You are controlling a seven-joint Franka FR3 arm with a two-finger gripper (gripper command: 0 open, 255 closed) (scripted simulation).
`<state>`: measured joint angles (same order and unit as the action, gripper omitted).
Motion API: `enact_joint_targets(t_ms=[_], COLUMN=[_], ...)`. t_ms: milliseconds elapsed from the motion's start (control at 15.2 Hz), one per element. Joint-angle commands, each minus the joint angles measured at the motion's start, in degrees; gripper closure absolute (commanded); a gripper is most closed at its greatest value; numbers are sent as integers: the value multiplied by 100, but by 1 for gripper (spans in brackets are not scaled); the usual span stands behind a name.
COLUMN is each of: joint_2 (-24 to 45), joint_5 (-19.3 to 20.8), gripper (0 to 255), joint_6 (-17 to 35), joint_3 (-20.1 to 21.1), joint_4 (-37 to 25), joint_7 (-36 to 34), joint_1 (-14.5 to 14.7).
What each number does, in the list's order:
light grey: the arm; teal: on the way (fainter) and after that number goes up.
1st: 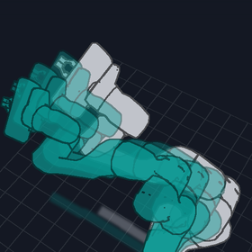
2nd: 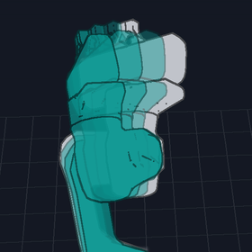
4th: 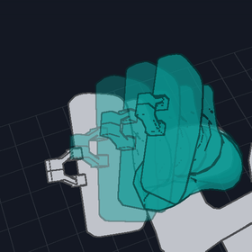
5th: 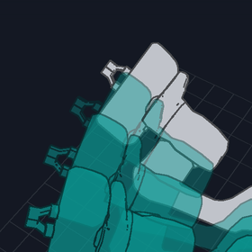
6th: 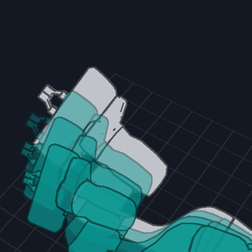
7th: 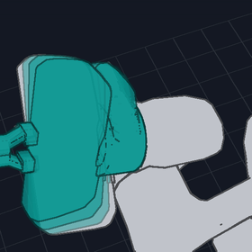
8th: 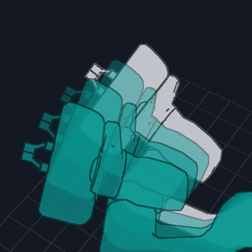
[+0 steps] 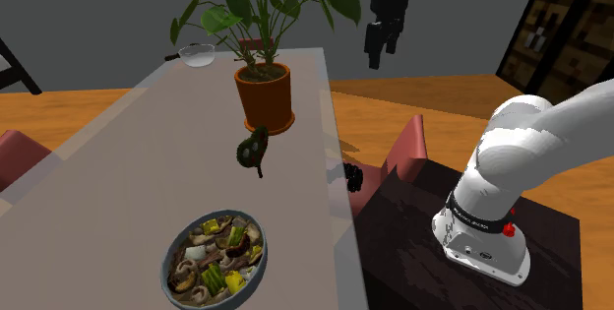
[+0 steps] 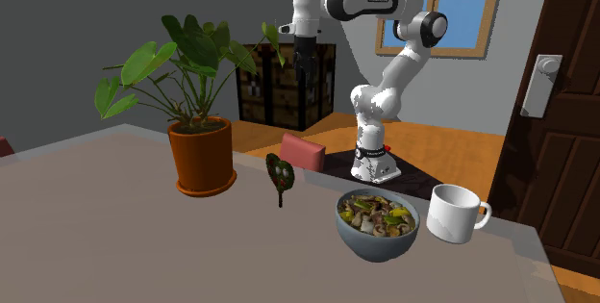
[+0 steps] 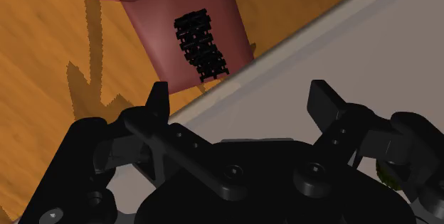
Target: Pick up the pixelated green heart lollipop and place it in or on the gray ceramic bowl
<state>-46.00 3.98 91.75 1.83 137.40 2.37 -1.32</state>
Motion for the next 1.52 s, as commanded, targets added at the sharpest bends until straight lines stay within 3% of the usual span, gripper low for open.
enact_joint_targets(t_ms=[0, 396, 858, 1188, 1452], joint_2=[0, 388, 1400, 2407, 3348], joint_5=[0, -769, -1409, -1521, -1323], gripper=[0, 0, 0, 0, 0], joint_6=[0, 413, 1101, 1637, 2036], joint_3=[0, 928, 1965, 2643, 3104], joint_4=[0, 139, -199, -724, -1283], joint_7=[0, -2008, -4294, -5930, -7286], joint_1=[0, -168, -473, -795, -1056])
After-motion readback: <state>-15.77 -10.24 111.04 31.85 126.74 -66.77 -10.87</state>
